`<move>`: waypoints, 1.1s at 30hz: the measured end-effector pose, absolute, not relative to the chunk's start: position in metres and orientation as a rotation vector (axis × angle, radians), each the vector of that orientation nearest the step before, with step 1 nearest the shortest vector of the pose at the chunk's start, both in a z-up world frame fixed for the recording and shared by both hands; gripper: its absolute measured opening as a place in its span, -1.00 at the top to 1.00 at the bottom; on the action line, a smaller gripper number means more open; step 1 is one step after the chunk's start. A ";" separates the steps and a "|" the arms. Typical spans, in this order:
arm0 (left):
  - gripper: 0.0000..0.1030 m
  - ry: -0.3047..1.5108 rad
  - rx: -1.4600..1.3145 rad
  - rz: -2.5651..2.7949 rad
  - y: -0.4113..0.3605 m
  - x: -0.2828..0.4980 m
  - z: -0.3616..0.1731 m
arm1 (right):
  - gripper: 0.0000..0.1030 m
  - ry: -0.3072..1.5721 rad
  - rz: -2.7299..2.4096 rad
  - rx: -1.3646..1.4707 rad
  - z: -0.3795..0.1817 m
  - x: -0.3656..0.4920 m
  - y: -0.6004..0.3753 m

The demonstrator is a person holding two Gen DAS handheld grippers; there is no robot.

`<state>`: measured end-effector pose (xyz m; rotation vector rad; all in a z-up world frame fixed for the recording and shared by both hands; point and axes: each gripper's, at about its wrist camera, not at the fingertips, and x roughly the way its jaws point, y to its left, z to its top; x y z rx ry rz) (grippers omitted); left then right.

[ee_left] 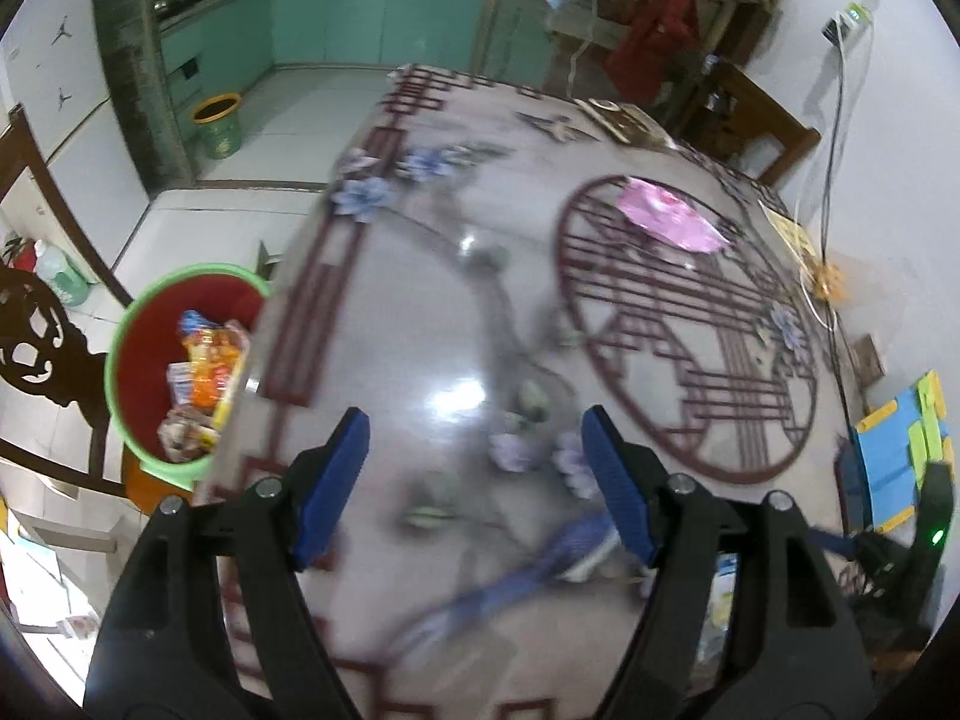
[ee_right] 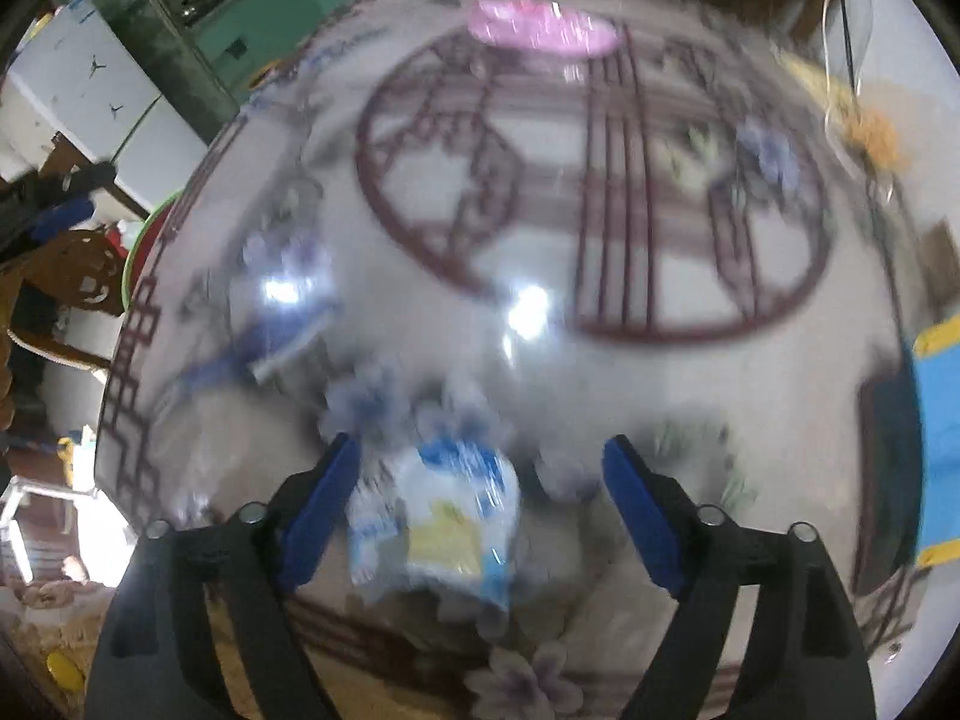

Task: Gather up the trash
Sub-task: 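Grasp the white milk bag with right tool while left tool grasps pink wrapper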

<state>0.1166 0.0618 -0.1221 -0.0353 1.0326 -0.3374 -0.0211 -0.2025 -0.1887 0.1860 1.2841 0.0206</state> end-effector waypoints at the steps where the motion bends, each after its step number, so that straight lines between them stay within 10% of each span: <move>1: -0.37 1.032 -0.033 -0.339 0.054 0.114 -0.123 | -0.58 1.294 0.035 0.191 -0.194 -0.025 -0.205; 6: -0.38 1.040 -0.027 -0.340 0.015 0.107 -0.124 | -0.66 1.342 0.191 0.188 -0.215 -0.031 -0.192; 8: -0.41 1.040 -0.015 -0.339 0.001 0.105 -0.121 | -0.38 1.349 0.223 0.085 -0.221 -0.031 -0.181; 10: -0.43 1.035 0.001 -0.332 -0.009 0.106 -0.119 | 0.46 1.367 0.243 -0.012 -0.231 -0.028 -0.173; 13: -0.43 1.040 0.021 -0.329 -0.024 0.112 -0.119 | 0.88 1.378 0.276 0.001 -0.235 -0.022 -0.179; 33: -0.67 0.972 0.202 -0.484 -0.199 0.273 -0.139 | 0.95 1.087 0.014 0.370 -0.191 0.085 -0.354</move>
